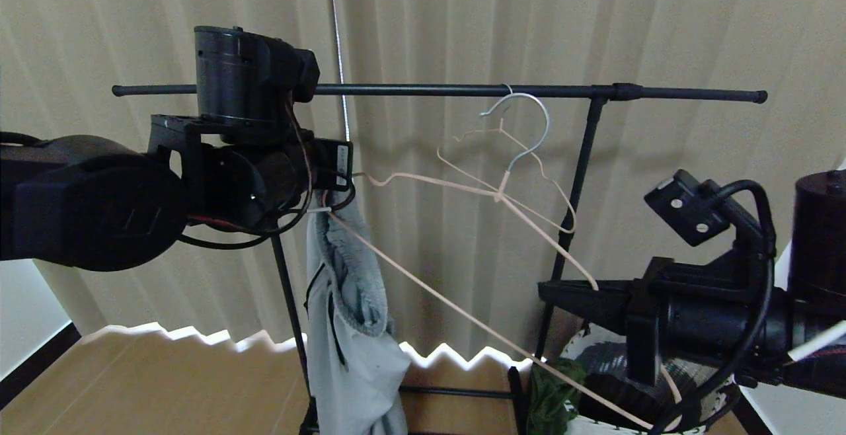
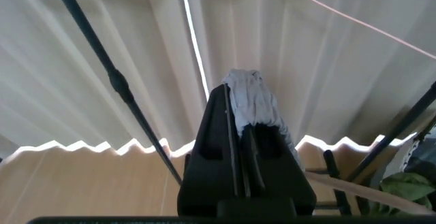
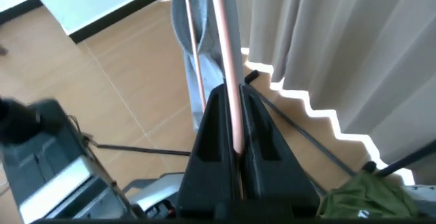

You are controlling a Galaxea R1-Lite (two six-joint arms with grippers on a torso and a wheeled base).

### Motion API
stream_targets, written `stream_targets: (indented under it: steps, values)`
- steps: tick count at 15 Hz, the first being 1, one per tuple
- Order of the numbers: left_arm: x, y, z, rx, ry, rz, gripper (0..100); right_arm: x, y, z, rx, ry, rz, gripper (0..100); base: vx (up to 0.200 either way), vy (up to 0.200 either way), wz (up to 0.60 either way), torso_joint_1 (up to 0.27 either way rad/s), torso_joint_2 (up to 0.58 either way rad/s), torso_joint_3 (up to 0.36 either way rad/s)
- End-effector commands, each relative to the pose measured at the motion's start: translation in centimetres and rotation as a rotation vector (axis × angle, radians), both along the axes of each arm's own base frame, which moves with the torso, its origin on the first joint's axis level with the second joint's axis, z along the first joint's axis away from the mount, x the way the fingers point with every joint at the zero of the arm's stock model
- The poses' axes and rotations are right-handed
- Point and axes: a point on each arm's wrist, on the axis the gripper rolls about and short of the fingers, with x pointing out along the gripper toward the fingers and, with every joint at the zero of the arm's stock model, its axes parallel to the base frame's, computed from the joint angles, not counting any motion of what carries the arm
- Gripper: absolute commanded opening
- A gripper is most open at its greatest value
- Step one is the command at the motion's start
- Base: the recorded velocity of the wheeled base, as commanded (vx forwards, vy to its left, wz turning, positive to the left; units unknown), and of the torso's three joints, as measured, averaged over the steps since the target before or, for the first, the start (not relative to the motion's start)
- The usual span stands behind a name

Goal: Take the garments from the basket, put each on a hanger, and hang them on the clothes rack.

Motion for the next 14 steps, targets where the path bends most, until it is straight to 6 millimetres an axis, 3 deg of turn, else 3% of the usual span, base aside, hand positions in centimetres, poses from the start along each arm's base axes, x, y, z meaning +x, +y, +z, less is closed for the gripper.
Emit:
stream_targets:
  steps: [1, 9, 14]
  values:
    - [0.0, 0.0, 0.1, -0.001, -0.004, 0.002, 0, 1.4, 0.6, -0.8, -0.023, 0.033, -0.016, 0, 0.000, 0.000, 0.00, 0.000, 0.00, 0.000]
    - [0.4, 0.2, 1.4, 0.175, 0.127, 0.094, 0, 6.0, 3.8, -1.4, -0.019, 0.090, -0.171, 0, 0.000, 0.000, 0.00, 0.000, 0.00, 0.000]
    - [0.2, 0.8, 1.3, 0.221, 0.180, 0.105, 0, 8.5, 3.2, -1.8, -0.027, 0.089, -0.265, 0, 0.000, 0.000, 0.00, 0.000, 0.00, 0.000]
